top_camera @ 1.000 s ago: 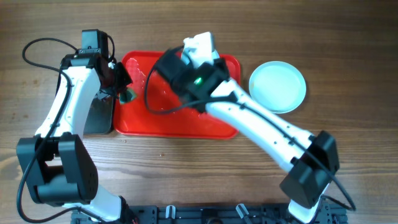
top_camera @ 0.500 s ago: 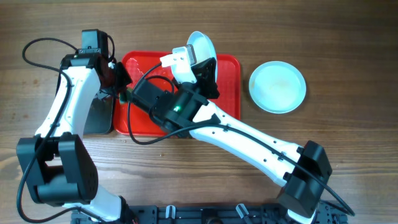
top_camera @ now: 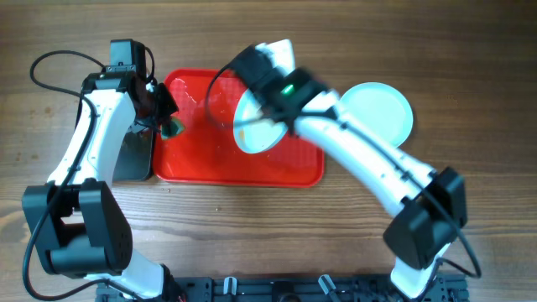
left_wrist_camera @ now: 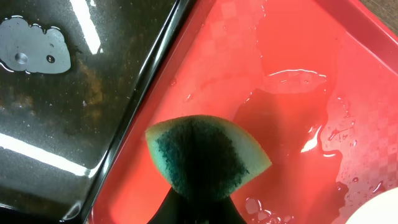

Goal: Clean dirty plates on tray and stack at the side
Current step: 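Carry the plate right of the tray and stack it on the plate pile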

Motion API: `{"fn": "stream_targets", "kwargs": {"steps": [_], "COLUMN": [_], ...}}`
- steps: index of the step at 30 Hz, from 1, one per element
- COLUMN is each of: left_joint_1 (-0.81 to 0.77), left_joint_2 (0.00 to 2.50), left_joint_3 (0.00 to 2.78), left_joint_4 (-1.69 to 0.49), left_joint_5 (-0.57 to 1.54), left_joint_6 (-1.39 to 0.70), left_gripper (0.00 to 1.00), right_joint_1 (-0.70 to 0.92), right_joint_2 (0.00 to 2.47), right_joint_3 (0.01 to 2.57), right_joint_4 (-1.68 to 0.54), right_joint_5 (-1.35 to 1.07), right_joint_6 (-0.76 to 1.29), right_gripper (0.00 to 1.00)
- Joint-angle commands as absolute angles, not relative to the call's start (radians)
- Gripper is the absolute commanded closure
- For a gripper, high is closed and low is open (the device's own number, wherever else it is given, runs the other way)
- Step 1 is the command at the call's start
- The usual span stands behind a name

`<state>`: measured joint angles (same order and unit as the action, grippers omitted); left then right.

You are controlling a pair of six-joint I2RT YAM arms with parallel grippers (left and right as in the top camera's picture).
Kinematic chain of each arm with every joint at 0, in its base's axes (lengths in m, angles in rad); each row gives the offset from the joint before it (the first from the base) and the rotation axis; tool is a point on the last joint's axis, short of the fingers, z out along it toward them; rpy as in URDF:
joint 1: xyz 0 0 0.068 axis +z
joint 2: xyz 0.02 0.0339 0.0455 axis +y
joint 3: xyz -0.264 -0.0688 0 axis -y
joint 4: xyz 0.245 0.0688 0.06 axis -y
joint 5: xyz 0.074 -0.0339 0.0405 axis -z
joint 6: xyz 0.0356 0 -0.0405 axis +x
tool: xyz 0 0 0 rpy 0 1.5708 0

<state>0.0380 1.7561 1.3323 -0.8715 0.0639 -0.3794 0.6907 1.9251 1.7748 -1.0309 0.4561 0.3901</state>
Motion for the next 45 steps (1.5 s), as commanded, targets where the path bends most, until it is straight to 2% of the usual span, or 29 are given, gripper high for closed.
{"fn": "stream_targets", "kwargs": {"steps": [1, 5, 15, 17, 18, 19, 21, 22, 24, 25, 26, 30, 34, 39, 45], "left_joint_1": [0.041, 0.041, 0.041, 0.041, 0.041, 0.041, 0.041, 0.041, 0.041, 0.041, 0.041, 0.041, 0.041, 0.041, 0.041], "left_joint_2": [1.766, 1.766, 1.766, 1.766, 1.766, 1.766, 1.766, 1.766, 1.766, 1.766, 1.766, 1.766, 1.766, 1.766, 1.766], "left_joint_3": [1.326, 1.326, 1.326, 1.326, 1.326, 1.326, 1.326, 1.326, 1.326, 1.326, 1.326, 1.326, 1.326, 1.326, 1.326], "left_joint_4": [-0.869, -0.869, -0.868, -0.868, -0.868, -0.867, -0.864, -0.863, -0.863, -0.863, -0.864, -0.863, -0.864, -0.864, -0.864], "left_joint_5": [0.051, 0.051, 0.055, 0.055, 0.055, 0.055, 0.055, 0.055, 0.055, 0.055, 0.055, 0.055, 0.054, 0.054, 0.054], "left_joint_6": [-0.375, -0.375, -0.375, -0.375, -0.375, -0.375, -0.375, -0.375, -0.375, -0.376, -0.38, -0.383, -0.382, -0.382, -0.382], "left_gripper": [0.96, 0.96, 0.96, 0.96, 0.96, 0.96, 0.96, 0.96, 0.96, 0.96, 0.96, 0.96, 0.96, 0.95, 0.96], "right_joint_1": [0.569, 0.484, 0.465, 0.464, 0.461, 0.459, 0.458, 0.458, 0.458, 0.458, 0.458, 0.455, 0.45, 0.53, 0.734], "right_joint_2": [1.983, 2.052, 2.302, 2.331, 2.331, 2.331, 2.333, 2.335, 2.336, 2.337, 2.337, 2.331, 2.208, 1.982, 1.94], "right_joint_3": [1.771, 1.771, 1.771, 1.771, 1.771, 1.772, 1.772, 1.772, 1.772, 1.772, 1.772, 1.803, 1.827, 1.827, 1.814], "right_joint_4": [-1.029, -1.032, -1.004, -1.005, -1.005, -1.005, -1.002, -0.999, -1.0, -1.002, -1.002, -1.032, -1.025, -1.017, -1.108], "right_joint_5": [0.007, -0.141, -0.168, -0.185, -0.185, -0.185, -0.194, -0.204, -0.207, -0.207, -0.207, -0.198, -0.041, 0.444, 1.03], "right_joint_6": [0.268, 0.236, 0.212, 0.209, 0.209, 0.209, 0.201, 0.186, 0.183, 0.183, 0.183, 0.179, 0.227, 0.297, 0.482], "right_gripper": [0.95, 0.96, 0.94, 0.67, 0.58, 0.53, 0.52, 0.53, 0.7, 0.88, 0.95, 0.96, 0.96, 0.96, 0.96]}}
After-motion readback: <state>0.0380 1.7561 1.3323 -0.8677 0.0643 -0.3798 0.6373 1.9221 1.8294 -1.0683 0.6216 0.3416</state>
